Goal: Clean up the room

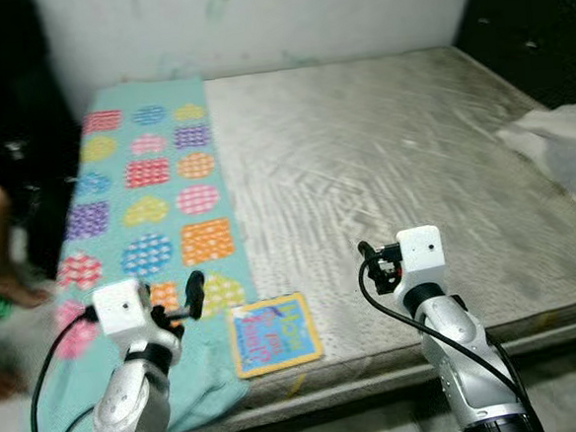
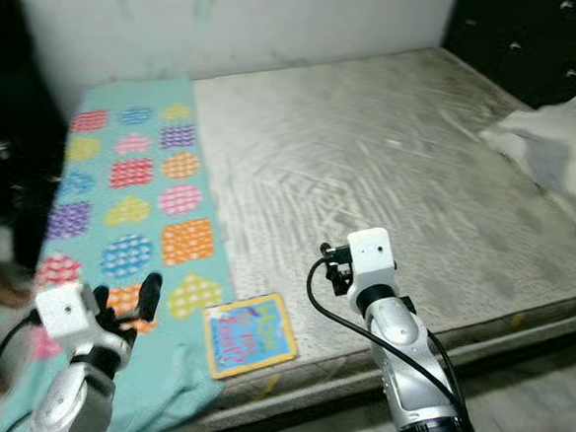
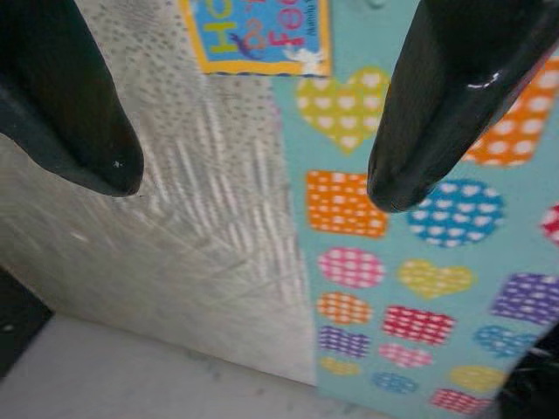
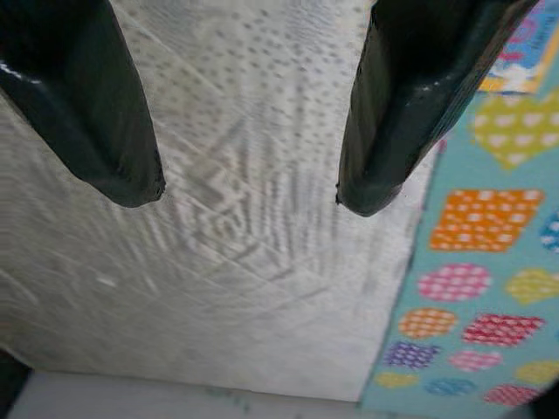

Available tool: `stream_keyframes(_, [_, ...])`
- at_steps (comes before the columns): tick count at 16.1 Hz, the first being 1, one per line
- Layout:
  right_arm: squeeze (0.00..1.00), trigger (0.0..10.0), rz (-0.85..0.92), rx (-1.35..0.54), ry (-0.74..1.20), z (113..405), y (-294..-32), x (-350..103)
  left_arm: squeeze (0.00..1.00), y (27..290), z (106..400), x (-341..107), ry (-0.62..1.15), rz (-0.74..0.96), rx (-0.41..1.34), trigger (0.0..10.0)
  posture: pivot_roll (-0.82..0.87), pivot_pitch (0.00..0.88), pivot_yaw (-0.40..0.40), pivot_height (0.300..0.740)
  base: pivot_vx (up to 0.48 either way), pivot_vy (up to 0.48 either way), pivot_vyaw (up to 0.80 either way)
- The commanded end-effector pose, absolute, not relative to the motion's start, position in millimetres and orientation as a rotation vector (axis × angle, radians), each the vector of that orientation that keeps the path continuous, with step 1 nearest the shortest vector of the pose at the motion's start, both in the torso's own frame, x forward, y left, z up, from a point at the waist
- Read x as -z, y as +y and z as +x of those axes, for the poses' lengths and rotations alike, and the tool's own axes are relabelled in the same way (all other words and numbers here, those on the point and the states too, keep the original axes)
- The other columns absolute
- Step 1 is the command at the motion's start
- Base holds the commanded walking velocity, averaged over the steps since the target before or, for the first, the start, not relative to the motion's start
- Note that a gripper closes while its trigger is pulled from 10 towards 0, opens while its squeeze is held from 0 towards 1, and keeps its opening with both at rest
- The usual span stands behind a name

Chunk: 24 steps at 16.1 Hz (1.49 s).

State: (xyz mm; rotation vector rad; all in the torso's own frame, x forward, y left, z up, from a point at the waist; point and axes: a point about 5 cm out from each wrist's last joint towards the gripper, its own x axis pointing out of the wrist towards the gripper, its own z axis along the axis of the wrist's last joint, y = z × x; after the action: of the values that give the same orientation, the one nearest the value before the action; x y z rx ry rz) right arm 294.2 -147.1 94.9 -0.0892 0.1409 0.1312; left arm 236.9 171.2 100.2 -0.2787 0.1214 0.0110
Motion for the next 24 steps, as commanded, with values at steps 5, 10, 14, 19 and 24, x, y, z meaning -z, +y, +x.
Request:
stream_keyframes(5, [0.00, 10.0, -0.088, -0.131, 0.124, 293.0, -148.0, -98.5, 0.00, 175.0, 234.0, -99.8, 0.130, -0.271, -0.038, 10.0, -0.11, 0.070, -0.011, 0.740, 0.000, 0.000, 0.00])
stream_keyframes(10, [0.00, 10.0, -0.100, -0.136, 0.182, 278.2, -150.9, -88.6, 0.00, 177.3, 225.4, -99.0, 0.159, -0.295, -0.064, 10.0, -0.11, 0.130, -0.010, 0.740, 0.000, 0.000, 0.00])
stream_keyframes(14, [0.00, 10.0, -0.096, -0.141, 0.200, 274.3, -149.6, -87.6, 0.00, 176.8, 222.1, -99.6, 0.175, -0.301, -0.060, 10.0, -0.11, 0.153, -0.007, 0.740, 0.000, 0.000, 0.00])
stream_keyframes(19, [0.00, 10.0, -0.093, -0.145, 0.212, 273.5, -148.5, -86.7, 0.00, 175.3, 221.6, -102.1, 0.169, -0.309, -0.037, 10.0, -0.11, 0.146, -0.005, 0.740, 0.000, 0.000, 0.00])
stream_keyframes(24, [0.00, 10.0, -0.098, -0.149, 0.208, 276.4, -147.5, -87.1, 0.00, 175.5, 224.2, -102.9, 0.163, -0.306, -0.033, 10.0, -0.10, 0.137, -0.006, 0.740, 0.000, 0.000, 0.00])
